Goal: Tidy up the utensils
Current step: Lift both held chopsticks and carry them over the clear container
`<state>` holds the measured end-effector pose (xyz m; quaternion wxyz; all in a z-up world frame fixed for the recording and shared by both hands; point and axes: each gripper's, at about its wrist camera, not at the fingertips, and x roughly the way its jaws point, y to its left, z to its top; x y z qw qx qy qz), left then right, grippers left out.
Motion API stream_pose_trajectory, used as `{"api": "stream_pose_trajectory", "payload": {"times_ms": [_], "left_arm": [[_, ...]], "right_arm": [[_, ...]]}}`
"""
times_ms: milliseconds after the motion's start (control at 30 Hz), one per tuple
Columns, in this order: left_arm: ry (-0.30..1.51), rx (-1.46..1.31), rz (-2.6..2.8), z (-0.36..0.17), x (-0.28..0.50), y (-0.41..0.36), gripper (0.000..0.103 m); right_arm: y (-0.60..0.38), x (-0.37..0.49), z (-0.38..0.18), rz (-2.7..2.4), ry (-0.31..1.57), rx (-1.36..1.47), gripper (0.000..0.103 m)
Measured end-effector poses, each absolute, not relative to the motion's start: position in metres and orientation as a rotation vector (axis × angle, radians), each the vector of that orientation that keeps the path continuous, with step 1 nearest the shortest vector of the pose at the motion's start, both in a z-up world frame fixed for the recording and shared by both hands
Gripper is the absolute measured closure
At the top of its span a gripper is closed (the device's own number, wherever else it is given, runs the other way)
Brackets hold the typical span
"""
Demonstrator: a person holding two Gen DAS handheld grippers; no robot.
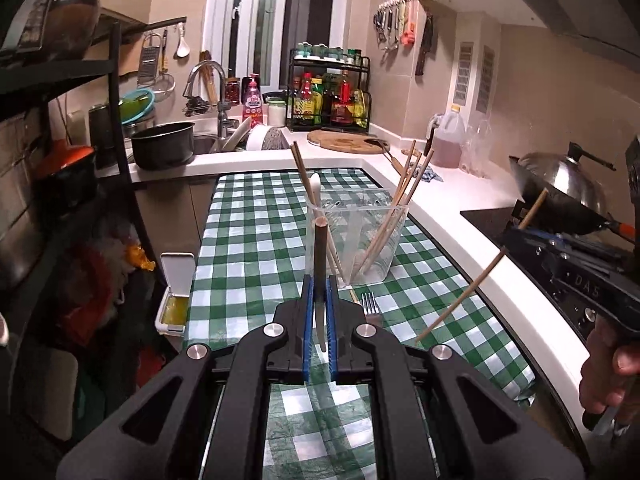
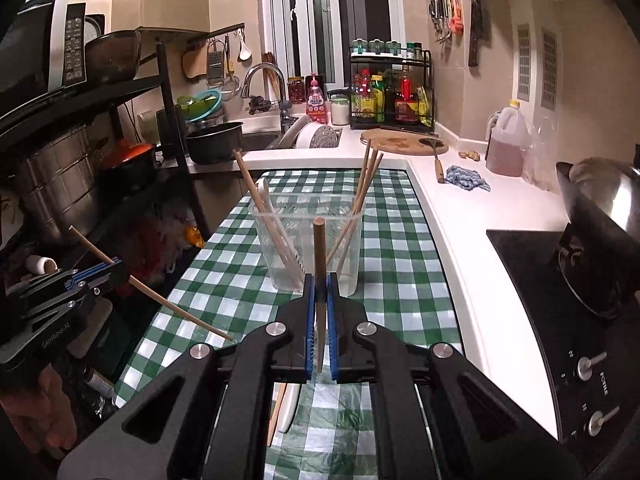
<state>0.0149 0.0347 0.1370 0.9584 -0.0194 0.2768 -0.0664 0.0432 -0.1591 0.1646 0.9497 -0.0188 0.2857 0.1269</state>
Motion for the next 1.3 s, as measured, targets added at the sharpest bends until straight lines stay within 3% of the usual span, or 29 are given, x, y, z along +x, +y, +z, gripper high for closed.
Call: {"api": "stream_pose_trajectory", "payload": {"times_ms": [400,867,1300], "left_arm": [[0.627,-0.071,-0.171,0.147,0.041,0.041,0.097],[0.585,-0.116,-0.168,0.186,0.068,0.072,0.097],[0.482,-0.166,-0.23,0.249,0.093,0.077,0.097]], "right_arm": [[-0.154,0.063,0.174,0.265,0.588,-0.036,0.097],[-0.173,0.093,0.196,0.255,0.581,0.021,0.097],[-0.167,0.115,0.256,0.277,0.48,0.041,0.097]]}}
